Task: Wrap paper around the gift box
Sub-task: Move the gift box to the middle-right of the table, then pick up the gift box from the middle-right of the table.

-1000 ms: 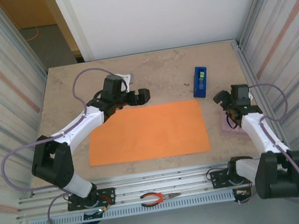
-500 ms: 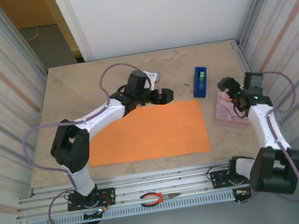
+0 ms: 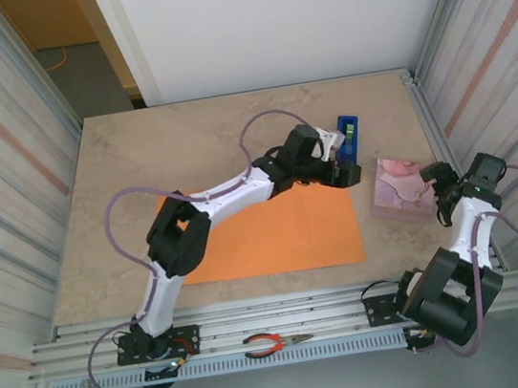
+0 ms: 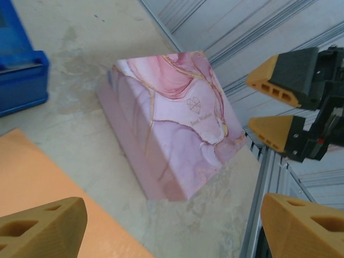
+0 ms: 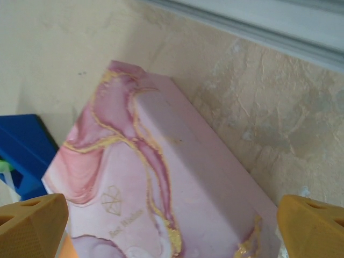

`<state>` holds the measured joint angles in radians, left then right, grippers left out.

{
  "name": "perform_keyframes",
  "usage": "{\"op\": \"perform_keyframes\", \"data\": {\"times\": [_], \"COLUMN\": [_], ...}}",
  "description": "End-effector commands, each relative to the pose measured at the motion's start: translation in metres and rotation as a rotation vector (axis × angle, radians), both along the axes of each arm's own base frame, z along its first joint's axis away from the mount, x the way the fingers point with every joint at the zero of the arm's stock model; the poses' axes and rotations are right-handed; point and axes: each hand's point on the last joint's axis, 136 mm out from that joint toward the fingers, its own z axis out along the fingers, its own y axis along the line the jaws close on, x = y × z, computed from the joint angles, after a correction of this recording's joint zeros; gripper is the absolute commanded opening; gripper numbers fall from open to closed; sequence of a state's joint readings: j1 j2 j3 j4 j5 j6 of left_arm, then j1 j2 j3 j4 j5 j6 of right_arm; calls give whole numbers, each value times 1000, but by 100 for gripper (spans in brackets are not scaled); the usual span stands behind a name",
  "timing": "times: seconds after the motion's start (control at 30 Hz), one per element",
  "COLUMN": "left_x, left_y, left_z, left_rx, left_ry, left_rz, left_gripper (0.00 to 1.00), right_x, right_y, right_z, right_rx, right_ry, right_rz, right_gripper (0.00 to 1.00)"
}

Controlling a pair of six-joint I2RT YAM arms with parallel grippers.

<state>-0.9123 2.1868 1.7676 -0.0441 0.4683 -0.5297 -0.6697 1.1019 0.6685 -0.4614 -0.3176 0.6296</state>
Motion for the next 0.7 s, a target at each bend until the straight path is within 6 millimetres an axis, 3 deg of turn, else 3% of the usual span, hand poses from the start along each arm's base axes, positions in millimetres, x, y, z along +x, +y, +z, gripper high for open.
{"op": "perform_keyframes", "data": {"times": [0.0, 0.37, 0.67], "left_x": [0, -4, -10], "left_y": [-21, -67, -85], "left_z": [-3, -44, -67], "left_rx": [-31, -30, -2], "left_ry": [50, 133, 159], "left_rz": [-8, -18, -27], "left_gripper": [84, 81, 80], "right_x": [9, 19, 20], "right_y": [4, 5, 1], "right_z": [-9, -25, -41], "right_rx": [26, 72, 86], "right_ry": [-26, -38, -13], "right_rz": [76, 109, 83], "right_gripper": [98, 93, 89]}}
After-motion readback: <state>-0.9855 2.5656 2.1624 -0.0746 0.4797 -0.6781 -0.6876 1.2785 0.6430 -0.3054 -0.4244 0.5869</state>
